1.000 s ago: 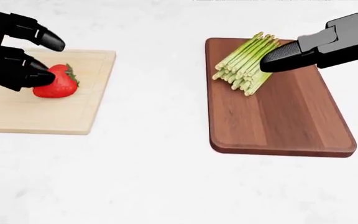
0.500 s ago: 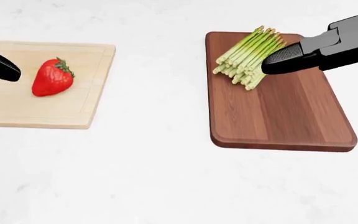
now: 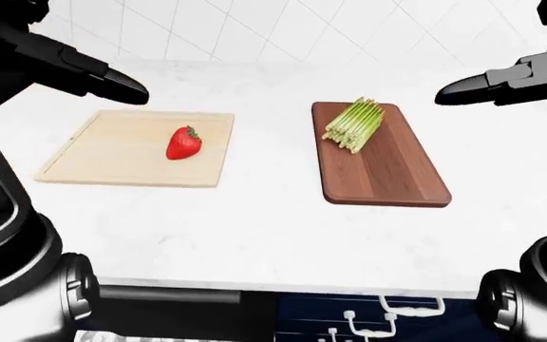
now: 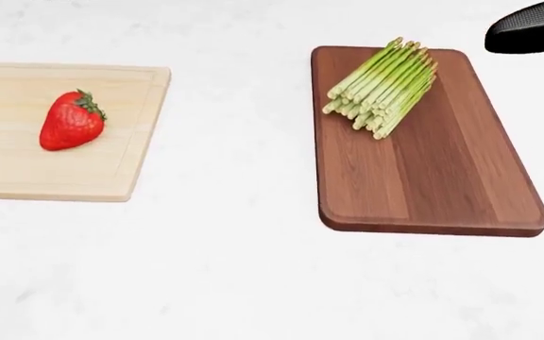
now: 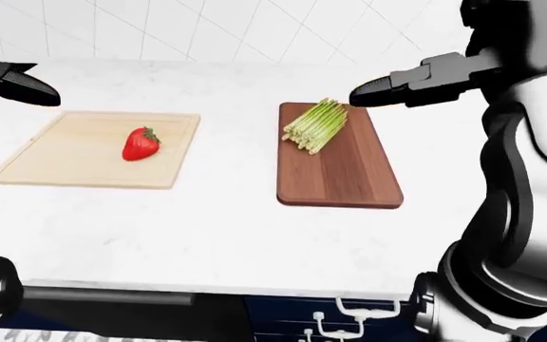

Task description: Place the strawberry and the asparagus on separate cutting boards.

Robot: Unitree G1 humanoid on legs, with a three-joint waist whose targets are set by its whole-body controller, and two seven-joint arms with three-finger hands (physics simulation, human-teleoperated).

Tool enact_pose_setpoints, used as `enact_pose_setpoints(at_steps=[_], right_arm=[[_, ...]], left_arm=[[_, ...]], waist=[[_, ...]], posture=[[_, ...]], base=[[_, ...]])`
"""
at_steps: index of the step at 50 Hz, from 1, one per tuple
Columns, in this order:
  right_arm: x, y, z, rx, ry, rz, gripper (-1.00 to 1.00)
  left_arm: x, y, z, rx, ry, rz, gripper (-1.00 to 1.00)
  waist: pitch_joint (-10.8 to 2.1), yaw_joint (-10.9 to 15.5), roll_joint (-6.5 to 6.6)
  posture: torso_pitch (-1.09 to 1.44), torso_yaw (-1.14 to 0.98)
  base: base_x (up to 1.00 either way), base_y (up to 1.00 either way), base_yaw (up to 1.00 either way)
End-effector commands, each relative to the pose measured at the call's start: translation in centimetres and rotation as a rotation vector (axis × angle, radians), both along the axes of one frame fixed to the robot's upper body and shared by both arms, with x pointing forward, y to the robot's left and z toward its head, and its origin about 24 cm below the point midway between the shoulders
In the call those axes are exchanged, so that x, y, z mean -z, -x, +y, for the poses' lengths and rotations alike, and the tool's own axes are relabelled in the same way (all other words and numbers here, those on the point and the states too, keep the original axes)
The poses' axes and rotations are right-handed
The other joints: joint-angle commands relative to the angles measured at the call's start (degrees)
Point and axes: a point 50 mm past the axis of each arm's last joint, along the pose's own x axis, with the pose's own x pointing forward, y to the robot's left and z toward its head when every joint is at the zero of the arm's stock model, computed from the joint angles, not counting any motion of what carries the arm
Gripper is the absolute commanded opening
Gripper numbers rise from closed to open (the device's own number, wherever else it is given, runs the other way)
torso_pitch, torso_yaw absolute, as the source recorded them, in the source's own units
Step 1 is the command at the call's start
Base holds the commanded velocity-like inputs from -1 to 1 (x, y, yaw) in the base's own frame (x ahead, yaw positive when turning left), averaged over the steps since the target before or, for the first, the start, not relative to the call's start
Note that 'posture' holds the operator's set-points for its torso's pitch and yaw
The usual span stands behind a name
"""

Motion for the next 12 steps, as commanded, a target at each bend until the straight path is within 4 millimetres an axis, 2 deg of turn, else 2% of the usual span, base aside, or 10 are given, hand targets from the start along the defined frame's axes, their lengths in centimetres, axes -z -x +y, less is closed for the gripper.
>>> enact_pose_setpoints(at_steps=[1, 12], right_arm=[[-1.2, 0.9, -0.2, 0.017, 0.001, -0.072, 1.0], [-0.5, 1.6, -0.9, 0.045, -0.029, -0.071, 1.0]], left_arm=[[-1.4, 1.2, 0.1, -0.019, -0.005, -0.074, 1.0], [-0.5, 3.7, 0.3, -0.047, 0.006, -0.072, 1.0]], waist=[[-1.6, 0.03, 0.08], [-1.25, 0.08, -0.13]], posture=[[0.0, 0.0], [0.0, 0.0]], base=[[0.0, 0.0, 0.0], [0.0, 0.0, 0.0]])
